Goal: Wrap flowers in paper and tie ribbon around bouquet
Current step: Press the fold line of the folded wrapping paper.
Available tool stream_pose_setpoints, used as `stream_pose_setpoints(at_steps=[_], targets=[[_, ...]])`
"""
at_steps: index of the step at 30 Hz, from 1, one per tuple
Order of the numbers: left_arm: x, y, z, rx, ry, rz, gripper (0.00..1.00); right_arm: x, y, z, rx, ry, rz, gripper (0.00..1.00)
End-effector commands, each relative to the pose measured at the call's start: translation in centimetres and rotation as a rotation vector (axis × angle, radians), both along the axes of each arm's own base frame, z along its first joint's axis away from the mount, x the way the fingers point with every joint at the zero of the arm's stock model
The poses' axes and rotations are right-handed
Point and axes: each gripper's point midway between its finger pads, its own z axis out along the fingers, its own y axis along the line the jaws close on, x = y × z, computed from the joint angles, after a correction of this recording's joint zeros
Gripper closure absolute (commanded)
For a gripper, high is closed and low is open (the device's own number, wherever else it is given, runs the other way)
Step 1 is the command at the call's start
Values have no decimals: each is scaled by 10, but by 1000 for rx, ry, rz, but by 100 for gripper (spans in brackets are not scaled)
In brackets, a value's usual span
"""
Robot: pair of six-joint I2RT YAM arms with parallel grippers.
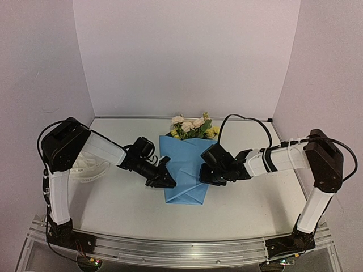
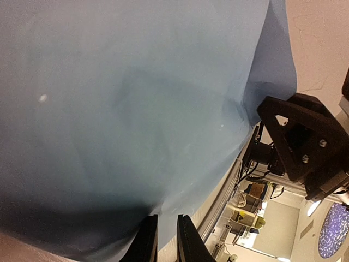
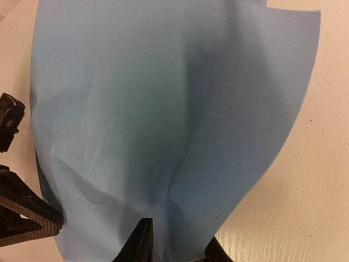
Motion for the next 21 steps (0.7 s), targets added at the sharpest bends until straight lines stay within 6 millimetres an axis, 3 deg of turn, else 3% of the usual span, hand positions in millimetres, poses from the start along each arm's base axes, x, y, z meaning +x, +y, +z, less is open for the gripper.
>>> stream_pose_setpoints(at_steps=[1,7,14,21], targets=[[7,-11,15,-44,-45,-20,87,0,0,22,5,0,12,64],[8,-12,16,-44,-48,-17,87,-12,2,35,41,49,35,57],[8,-10,12,-33,-44,-8,87,-29,-11,45,11,91,18,63],[8,-10,14,-31,-45,-2,87,-33,9,50,7,116,93,63]])
